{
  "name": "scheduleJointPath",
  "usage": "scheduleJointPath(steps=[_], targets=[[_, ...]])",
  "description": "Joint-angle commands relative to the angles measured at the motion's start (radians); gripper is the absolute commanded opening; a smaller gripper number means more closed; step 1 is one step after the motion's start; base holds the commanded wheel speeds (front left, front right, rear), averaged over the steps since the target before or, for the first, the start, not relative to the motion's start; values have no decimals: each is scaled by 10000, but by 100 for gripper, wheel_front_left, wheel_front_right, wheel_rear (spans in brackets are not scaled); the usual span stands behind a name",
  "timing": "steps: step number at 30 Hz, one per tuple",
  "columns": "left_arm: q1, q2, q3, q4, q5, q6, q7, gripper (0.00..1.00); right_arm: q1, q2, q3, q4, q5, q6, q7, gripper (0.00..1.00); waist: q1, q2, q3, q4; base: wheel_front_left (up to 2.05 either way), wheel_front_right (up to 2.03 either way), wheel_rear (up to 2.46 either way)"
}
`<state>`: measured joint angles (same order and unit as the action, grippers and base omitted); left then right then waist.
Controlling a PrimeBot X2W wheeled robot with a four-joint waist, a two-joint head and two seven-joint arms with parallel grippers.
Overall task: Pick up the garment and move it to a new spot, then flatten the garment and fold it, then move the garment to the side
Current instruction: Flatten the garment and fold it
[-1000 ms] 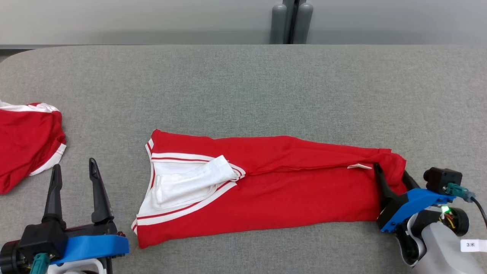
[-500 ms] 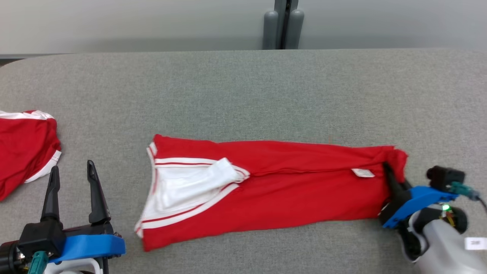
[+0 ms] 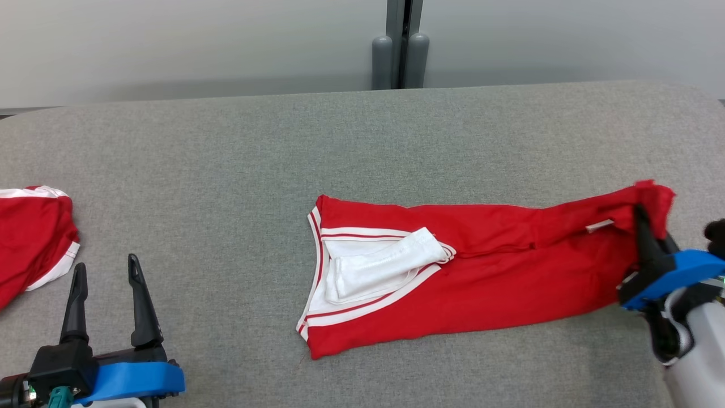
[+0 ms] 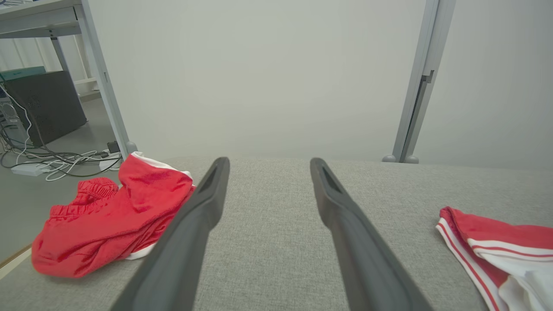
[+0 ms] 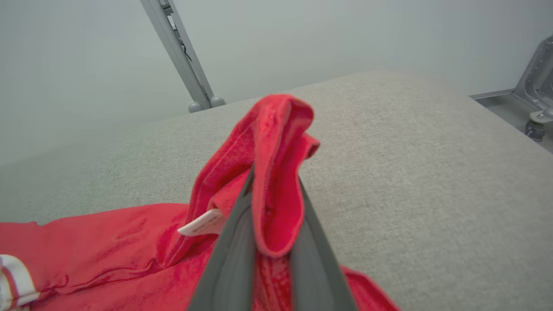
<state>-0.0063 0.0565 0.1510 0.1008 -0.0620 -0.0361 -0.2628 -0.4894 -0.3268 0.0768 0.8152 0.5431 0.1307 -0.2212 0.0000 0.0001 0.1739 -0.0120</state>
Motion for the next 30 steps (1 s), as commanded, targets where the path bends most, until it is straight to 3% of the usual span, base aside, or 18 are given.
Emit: scheduleJointPath(steps=[1,14,23,30], targets=[[-2,-15,22,-5,-58,-1,-23,100,22,244,125,-330,190,1,98,0,0,-1,1,3,0,0,0],[-245,-54,3,114,-161,-99,-25,100,646,2158,1849,-3401,401,3,1182,0,0,-1,137,236,0,0,0],[-525,-66,-247,346,-134,-187,-23,100,233,2748,2994,-3405,588,3,1166,0,0,-1,264,662,0,0,0],[-616,-68,-577,429,-246,-93,-25,100,-293,2752,4310,-2955,1740,3,600,0,0,-1,289,970,0,0,0]])
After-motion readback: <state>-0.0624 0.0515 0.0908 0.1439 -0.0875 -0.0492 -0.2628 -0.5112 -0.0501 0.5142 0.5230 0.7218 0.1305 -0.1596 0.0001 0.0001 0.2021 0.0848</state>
